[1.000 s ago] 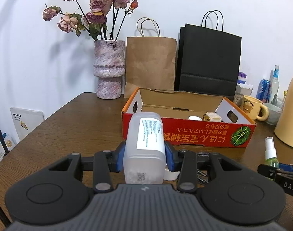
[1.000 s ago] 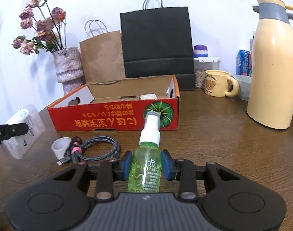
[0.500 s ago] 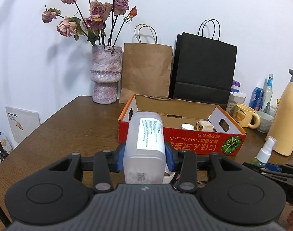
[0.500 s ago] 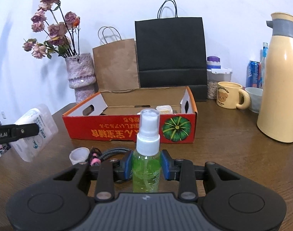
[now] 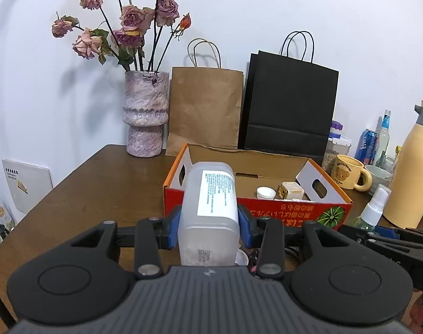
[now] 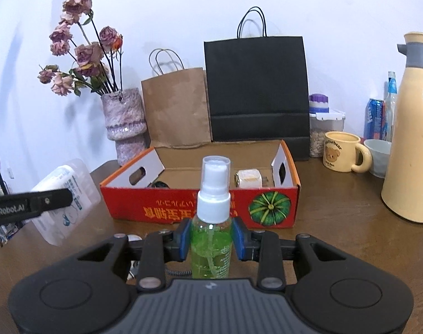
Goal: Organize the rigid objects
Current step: 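Lift the green spray bottle and white container toward the cardboard box, then carry the white container and green spray bottle over the box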
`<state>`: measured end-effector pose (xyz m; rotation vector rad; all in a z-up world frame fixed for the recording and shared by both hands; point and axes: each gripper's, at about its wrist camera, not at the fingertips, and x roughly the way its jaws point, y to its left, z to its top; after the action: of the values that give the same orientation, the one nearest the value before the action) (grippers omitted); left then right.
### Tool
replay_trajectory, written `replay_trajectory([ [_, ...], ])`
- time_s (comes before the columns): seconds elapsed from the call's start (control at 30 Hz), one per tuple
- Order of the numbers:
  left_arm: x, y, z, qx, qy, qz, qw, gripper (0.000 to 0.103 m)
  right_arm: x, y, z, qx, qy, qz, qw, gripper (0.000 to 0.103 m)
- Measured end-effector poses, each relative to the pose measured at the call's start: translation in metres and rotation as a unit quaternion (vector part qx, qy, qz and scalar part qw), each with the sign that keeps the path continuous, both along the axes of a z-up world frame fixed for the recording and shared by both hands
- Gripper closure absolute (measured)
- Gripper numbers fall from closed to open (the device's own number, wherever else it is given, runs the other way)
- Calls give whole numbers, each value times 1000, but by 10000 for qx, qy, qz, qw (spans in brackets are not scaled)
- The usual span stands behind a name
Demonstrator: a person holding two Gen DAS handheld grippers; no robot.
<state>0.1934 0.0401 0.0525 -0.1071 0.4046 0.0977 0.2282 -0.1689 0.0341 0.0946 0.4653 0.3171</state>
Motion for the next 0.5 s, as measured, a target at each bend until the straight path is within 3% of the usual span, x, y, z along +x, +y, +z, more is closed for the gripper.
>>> replay_trajectory([
  [0.5, 44, 2, 18, -47, -34, 157, 9999, 62, 35, 16, 19, 201, -138, 2, 9997, 73],
])
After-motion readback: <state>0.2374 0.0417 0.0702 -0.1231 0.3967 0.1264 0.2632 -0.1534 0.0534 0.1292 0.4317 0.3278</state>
